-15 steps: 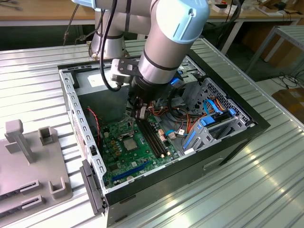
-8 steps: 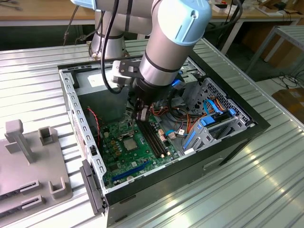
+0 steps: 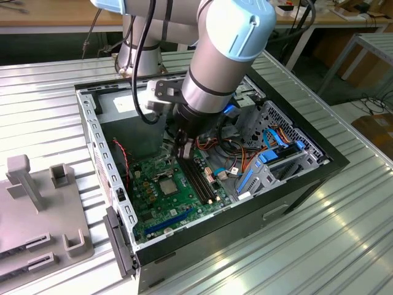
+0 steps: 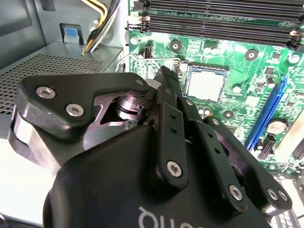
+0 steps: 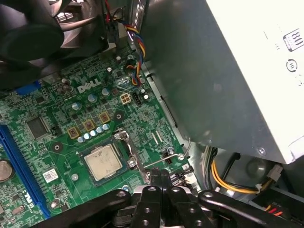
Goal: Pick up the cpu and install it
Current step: 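Close the cpu cover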
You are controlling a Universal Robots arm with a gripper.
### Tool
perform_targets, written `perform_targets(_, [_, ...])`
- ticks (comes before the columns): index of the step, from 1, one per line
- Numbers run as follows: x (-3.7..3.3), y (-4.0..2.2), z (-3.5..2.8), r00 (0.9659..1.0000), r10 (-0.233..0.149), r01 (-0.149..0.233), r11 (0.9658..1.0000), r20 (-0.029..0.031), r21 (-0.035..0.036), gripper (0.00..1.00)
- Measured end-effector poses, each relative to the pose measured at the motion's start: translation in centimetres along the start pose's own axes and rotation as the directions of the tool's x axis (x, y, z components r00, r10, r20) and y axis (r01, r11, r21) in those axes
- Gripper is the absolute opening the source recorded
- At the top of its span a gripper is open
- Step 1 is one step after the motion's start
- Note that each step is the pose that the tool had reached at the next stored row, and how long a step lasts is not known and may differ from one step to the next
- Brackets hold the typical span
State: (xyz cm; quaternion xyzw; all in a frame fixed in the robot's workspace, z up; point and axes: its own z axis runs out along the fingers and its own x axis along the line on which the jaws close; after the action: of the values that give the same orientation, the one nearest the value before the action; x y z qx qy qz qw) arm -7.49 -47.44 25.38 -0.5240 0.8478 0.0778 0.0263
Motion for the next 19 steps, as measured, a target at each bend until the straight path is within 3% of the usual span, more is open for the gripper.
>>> perform_targets(19, [0.85, -0.41, -0.14, 1.0000, -0.003, 0.003, 1.0000, -0.0035, 0.0012, 0.13])
